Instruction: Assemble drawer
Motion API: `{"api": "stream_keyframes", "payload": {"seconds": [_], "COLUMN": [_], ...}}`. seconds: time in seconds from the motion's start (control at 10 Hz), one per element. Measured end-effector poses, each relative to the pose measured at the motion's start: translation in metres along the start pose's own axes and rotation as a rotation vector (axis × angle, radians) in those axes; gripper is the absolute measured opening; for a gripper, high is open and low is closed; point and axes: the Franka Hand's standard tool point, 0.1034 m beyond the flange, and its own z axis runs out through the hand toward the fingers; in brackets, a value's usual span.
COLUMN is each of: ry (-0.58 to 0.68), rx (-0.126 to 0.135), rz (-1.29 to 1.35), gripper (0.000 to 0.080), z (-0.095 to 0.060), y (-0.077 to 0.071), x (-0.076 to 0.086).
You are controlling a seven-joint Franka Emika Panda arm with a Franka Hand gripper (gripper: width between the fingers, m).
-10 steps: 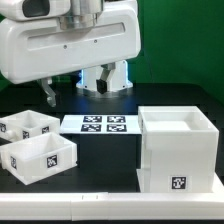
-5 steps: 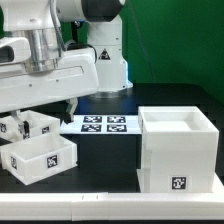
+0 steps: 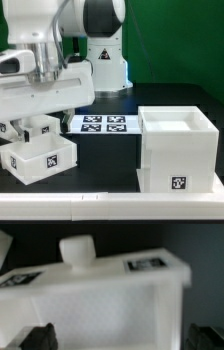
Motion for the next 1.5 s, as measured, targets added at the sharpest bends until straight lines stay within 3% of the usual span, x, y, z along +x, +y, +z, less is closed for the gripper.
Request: {"api": "stream_keyframes", "payload": {"seconds": [0.2, 0.3, 0.5, 0.8, 1.1, 1.2, 1.3, 1.5], "ry": [-0.002, 0.005, 0.004, 0.001, 0.001, 0.001, 0.001, -0.002], "rx": [-0.003, -0.008, 0.010, 0.014, 0.015, 0.015, 0.015, 0.020], "rz": [-0.042, -0.048, -0.048, -0.048, -0.048, -0.048, -0.048, -0.054], "gripper": [0.0649, 0.0649, 0.0649, 0.0649, 0.0250, 0.0250, 0.0075, 0.0036], "z": [0.014, 0.018, 0.024, 0.027, 0.027, 0.027, 0.027, 0.027], "y": [-0.006, -0.011, -0.021, -0.023, -0.024, -0.024, -0.024, -0.025], "x": [-0.004, 0.001, 0.007, 0.006, 0.006, 0.006, 0.006, 0.007]}}
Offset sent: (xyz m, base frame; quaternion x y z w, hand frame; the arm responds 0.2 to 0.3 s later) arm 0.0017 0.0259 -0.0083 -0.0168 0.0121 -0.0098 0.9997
